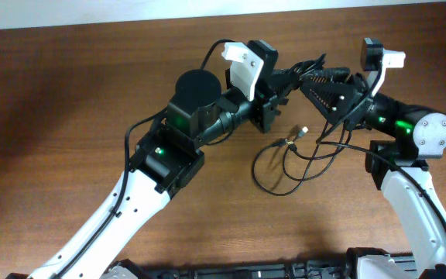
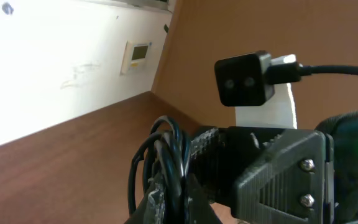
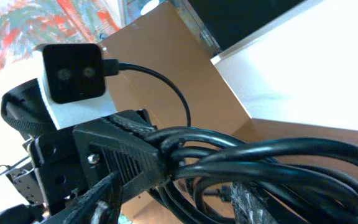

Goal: Untangle cables

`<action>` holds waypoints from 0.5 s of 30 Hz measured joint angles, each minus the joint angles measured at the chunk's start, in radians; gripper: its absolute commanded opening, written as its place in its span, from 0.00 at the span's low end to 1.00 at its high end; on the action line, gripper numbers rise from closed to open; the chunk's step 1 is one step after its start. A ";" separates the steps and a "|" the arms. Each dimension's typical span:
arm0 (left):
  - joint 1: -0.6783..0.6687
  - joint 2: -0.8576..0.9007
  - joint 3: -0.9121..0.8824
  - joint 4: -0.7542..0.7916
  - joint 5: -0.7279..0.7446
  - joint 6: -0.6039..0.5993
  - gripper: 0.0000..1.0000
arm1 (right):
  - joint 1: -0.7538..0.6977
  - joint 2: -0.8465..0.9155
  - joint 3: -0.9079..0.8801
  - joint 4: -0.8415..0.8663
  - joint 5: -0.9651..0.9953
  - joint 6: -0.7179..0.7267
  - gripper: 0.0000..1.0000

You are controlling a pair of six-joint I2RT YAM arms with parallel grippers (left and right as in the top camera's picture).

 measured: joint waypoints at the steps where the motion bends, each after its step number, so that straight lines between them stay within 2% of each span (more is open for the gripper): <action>1: 0.000 0.000 0.000 0.000 0.000 -0.018 0.00 | 0.000 0.000 0.000 0.013 0.000 0.000 0.52; 6: -0.001 0.000 0.000 0.000 0.013 -0.048 0.00 | 0.000 0.000 0.000 0.019 0.000 0.000 0.45; 15: -0.001 0.000 0.000 0.004 0.034 -0.103 0.00 | 0.000 0.000 0.000 0.039 0.000 0.000 0.43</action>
